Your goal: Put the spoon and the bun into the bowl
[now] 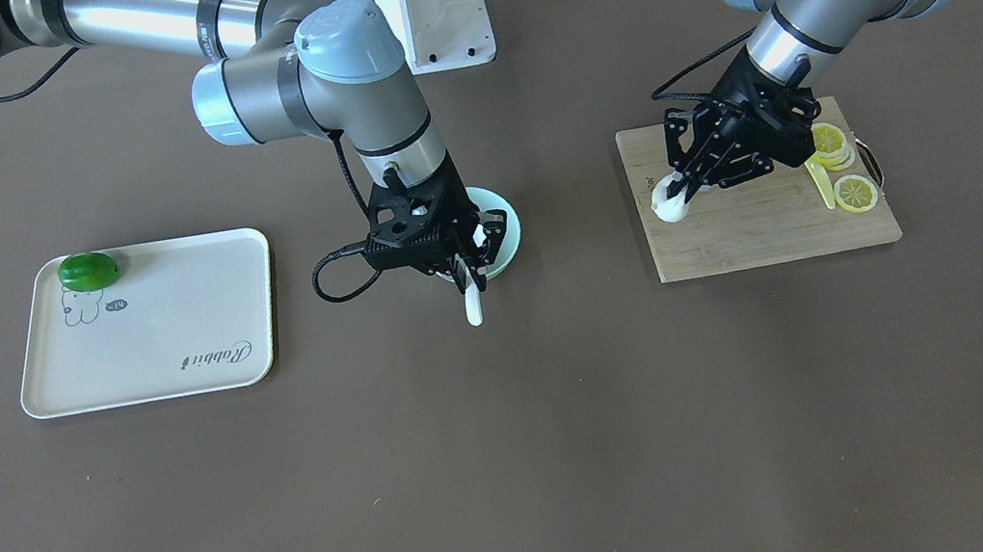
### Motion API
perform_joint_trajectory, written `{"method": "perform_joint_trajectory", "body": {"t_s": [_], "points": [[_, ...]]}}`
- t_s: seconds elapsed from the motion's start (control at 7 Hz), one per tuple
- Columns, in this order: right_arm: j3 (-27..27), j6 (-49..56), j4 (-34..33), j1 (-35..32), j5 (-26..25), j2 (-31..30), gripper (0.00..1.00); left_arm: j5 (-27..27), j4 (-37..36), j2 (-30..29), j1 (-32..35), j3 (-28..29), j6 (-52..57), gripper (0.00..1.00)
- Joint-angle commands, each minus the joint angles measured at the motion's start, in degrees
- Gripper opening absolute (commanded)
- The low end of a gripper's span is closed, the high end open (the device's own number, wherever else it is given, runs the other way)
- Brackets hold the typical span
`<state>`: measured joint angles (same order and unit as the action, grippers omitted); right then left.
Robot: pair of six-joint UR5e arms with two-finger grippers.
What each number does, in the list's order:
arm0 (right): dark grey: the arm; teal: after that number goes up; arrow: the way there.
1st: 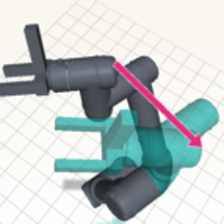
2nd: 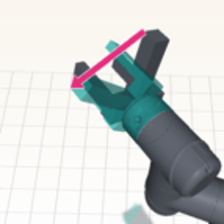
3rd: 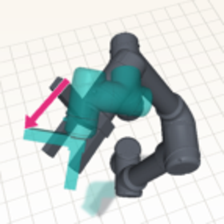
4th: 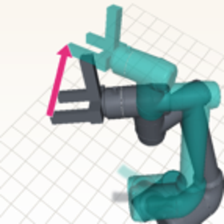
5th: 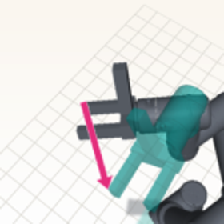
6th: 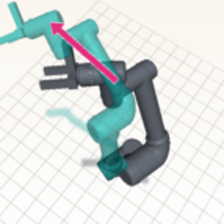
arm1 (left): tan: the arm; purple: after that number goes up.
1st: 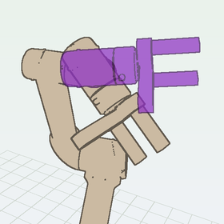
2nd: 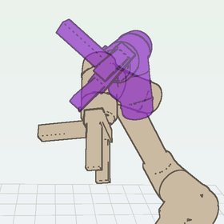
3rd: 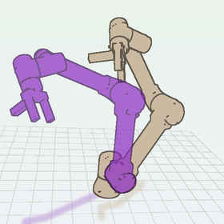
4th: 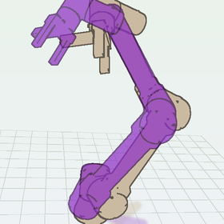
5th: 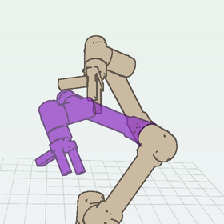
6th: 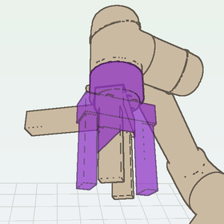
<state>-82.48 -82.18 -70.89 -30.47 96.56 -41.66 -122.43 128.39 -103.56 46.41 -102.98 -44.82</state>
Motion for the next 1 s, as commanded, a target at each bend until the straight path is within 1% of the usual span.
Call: {"method": "perform_joint_trajectory", "body": {"t_s": [0.0,0.14,0.29,0.43,0.57,0.71,0.86], "points": [[0.47,0.17,0.23,1.2,-0.67,-0.09,0.0,0.0,-0.07,-0.06,0.0,0.15,0.0,0.0],[0.47,0.26,0.23,1.81,-0.67,-0.61,0.97,0.0,-0.16,-0.32,0.0,0.15,-0.09,0.0],[0.13,0.52,0.06,1.9,-0.15,-0.79,1.0,0.0,-1.03,-1.2,0.0,0.15,-0.17,0.0],[-0.57,0.7,-0.29,1.47,0.9,-0.88,1.0,0.09,-2.08,-2.68,-0.09,0.24,-1.66,0.0],[-1.63,1.22,-0.47,-1.06,5.7,-0.97,1.0,0.0,-3.75,-5.48,-0.18,0.41,-5.06,0.0],[-2.24,2.62,-0.65,-3.78,8.71,-1.67,1.0,0.18,-3.76,-8.73,-1.57,1.54,-9.1,0.0],[-5.21,7.25,-3.78,-7.12,13.09,-4.2,1.0,1.05,-3.76,-13.2,-5.15,3.64,-13.49,0.0]]}}
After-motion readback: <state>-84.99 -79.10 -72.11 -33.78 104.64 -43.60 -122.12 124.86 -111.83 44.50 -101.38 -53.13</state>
